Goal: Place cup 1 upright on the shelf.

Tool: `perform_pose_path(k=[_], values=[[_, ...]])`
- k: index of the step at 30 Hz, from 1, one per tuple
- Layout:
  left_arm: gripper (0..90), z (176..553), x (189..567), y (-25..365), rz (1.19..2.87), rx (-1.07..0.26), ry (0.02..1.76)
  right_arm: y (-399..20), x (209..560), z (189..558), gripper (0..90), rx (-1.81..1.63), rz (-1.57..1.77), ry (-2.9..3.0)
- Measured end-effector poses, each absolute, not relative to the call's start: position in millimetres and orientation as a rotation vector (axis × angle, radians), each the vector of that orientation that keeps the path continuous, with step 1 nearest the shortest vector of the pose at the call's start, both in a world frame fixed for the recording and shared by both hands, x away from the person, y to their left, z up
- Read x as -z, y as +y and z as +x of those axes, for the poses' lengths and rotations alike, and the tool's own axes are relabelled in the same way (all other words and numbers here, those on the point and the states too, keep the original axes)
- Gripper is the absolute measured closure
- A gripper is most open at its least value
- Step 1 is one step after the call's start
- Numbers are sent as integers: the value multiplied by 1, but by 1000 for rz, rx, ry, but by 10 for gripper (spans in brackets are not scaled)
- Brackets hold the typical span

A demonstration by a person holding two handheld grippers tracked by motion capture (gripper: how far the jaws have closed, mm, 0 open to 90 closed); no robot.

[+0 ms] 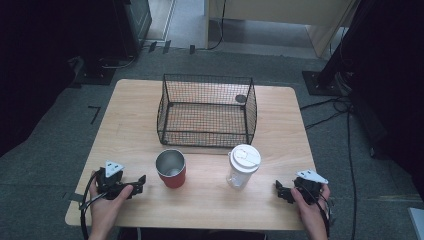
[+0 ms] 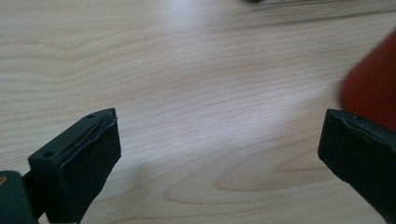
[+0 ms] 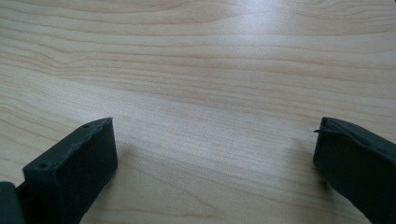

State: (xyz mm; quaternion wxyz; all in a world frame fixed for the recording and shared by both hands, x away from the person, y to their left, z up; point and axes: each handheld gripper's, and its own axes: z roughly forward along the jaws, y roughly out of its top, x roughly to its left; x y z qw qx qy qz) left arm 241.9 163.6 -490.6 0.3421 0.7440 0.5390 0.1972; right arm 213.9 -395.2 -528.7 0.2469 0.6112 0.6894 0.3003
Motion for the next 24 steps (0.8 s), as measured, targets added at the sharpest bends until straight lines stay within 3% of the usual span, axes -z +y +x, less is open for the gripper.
perform_pose_path(k=[12,24], values=[[0,224,464,154,1913,-400,1197,-395,529,214,0,-822,1663,1885],[0,223,461,126,1909,-387,1144,-396,529,216,0,-831,1643,1905]])
